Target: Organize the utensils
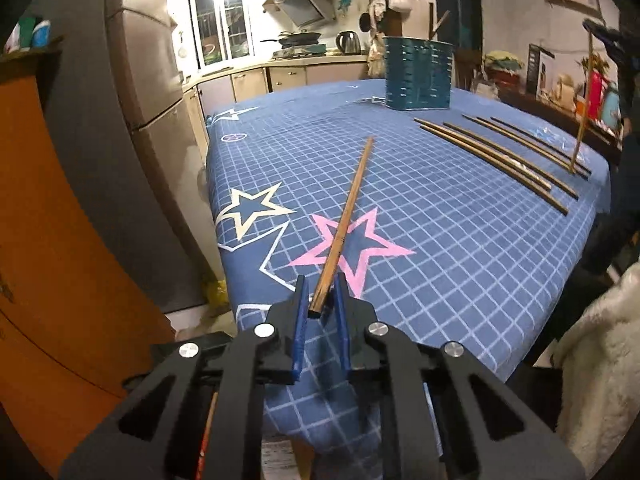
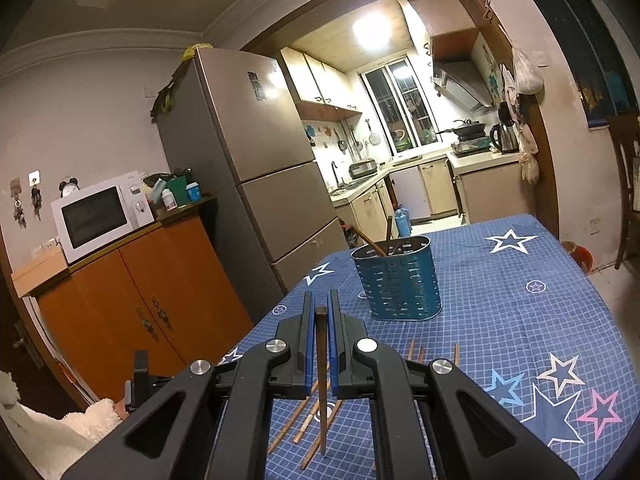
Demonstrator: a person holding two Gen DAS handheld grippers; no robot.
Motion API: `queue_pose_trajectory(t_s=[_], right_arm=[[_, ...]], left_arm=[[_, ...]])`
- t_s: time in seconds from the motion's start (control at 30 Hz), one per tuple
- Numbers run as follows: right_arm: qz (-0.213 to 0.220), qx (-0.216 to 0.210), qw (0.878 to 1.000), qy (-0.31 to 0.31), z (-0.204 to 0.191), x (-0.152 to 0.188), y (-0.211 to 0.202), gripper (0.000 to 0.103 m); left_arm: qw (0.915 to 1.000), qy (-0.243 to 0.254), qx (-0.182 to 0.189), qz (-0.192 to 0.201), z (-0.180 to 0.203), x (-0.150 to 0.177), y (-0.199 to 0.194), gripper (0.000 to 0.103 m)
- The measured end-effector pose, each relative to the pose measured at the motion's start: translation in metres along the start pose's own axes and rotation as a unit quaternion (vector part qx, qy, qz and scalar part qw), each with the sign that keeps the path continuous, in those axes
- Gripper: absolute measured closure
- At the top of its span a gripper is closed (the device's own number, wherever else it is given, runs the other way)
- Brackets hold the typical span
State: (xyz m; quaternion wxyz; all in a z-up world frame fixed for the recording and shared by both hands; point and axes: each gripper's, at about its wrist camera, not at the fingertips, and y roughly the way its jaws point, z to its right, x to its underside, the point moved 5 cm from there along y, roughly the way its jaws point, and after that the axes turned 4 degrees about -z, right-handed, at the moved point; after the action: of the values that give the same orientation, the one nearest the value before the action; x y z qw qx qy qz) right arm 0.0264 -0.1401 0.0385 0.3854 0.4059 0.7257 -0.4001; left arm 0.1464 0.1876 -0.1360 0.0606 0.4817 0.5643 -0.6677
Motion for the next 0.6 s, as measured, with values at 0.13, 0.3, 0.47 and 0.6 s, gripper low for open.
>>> queue_pose_trajectory(t_s=[0.13, 0.3, 0.47, 0.6], right_arm=[[-0.004, 0.001, 1.000, -0.004, -0.006, 0.001, 0.006, 0.096], [-0.008, -0.001, 1.000, -0.011, -0.011, 0.000, 0.011, 0.096], [-0.009, 0.000, 1.000, -0.012, -0.014, 0.000, 0.012, 0.096], [-0.002, 0.006, 1.000, -0.012, -0.013, 0.000, 0.007, 0.096]], left_arm=[[0.9998, 0.020, -0.008, 0.001, 0.009, 0.006, -0.008, 0.091], [0.9997, 0.019, -0.014, 0.005, 0.007, 0.004, -0.004, 0.091], [0.9999, -0.003, -0.008, 0.009, 0.004, 0.006, -0.003, 0.094], [0.9987, -0.031, -0.034, -0.023, 0.007, 0.001, -0.002, 0.095]])
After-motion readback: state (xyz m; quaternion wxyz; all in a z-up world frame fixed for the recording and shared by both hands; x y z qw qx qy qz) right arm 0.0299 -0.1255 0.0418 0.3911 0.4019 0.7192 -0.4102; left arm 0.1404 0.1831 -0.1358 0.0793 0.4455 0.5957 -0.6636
